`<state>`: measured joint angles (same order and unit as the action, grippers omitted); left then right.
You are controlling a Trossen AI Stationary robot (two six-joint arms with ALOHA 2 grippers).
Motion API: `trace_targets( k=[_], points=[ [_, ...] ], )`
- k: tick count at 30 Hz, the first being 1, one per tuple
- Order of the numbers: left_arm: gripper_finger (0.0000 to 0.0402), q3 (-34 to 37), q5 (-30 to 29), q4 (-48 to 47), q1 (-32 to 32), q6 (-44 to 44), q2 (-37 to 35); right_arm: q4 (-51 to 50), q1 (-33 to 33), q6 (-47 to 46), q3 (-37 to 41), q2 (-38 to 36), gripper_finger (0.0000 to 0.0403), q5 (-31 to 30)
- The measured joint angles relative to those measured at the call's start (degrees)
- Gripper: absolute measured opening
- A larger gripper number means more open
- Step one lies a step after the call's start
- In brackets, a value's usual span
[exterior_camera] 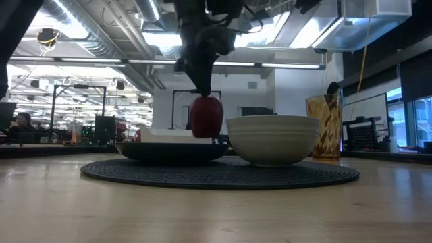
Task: Arrange a breakfast setting
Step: Put the apple on the green plate, then put the orange cup on the placemat
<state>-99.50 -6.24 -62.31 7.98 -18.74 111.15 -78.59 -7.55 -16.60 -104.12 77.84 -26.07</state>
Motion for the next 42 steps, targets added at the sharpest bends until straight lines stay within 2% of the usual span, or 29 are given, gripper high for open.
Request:
trace_targets(
  k=[17, 26, 31, 37, 39, 42],
  points=[
    [0.0010, 0.00, 1.39, -0.06, 2.26, -0.94, 2.67, -3.52, 0.02, -2.66, 0.00, -0.24, 0.0182, 0.18],
    [0.0070, 0.00, 6.89, 0.03, 3.99, -3.08, 2.69, -3.45, 0.02, -2.65, 0.00, -0.24, 0.0182, 0.18],
    [0.0103, 0.00, 6.39, -0.05, 4.50, -1.82, 2.42, -3.45, 0.02, -4.05, 0.00, -0.24, 0.0182, -1.62],
    [0.0113, -2.08, 5.58, -1.06, 6.97, 0.13, -0.61, -3.13, -0.71, -7.20, 0.13, 0.06, 0.0182, -5.89],
    [0.0113, -3.04, 5.37, -1.11, 8.04, 2.08, -2.34, -2.06, -2.05, -7.36, 1.01, 0.11, 0.0182, -4.89],
    [0.0113, -5.11, 5.41, -1.45, 9.62, 5.66, -4.55, 1.29, -5.43, -7.39, 2.47, 0.11, 0.0182, 0.72]
  ],
)
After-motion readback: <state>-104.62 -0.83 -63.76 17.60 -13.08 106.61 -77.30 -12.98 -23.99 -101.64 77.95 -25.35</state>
